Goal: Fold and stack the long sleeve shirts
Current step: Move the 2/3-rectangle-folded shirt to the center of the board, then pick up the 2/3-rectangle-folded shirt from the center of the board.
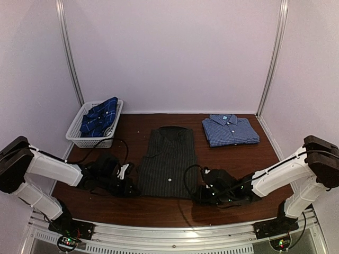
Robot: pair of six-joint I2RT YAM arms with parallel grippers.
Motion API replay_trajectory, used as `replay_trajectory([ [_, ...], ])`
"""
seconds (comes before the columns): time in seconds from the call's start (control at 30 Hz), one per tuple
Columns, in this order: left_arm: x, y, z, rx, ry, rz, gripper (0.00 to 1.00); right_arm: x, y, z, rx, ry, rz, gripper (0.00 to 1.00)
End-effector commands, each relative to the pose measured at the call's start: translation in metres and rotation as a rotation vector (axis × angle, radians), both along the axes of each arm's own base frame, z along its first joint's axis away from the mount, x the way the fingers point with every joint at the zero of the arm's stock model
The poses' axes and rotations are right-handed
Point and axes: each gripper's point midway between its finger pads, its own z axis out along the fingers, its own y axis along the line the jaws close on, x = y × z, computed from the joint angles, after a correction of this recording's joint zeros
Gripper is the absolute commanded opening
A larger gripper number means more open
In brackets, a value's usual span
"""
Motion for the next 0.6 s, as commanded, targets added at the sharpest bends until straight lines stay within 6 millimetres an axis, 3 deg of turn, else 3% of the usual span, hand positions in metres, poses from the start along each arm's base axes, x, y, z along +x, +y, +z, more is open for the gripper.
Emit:
replay_trajectory([
  [0.0, -0.023, 0.008, 0.002, 0.014, 0.038, 0.002, 0.0, -0.019, -0.002, -0.004, -0.025, 0.012, 0.023, 0.0],
  [0.2, -0.053, 0.03, 0.008, 0.044, 0.06, 0.039, 0.0, -0.053, -0.009, -0.004, -0.03, 0.037, 0.036, 0.0],
  [0.3, -0.059, 0.036, 0.017, 0.019, 0.053, 0.062, 0.0, -0.064, -0.008, 0.001, -0.02, 0.042, 0.047, 0.0],
  [0.57, -0.058, 0.039, 0.03, 0.026, 0.013, 0.054, 0.0, -0.068, 0.005, 0.017, -0.036, 0.008, 0.089, 0.0],
])
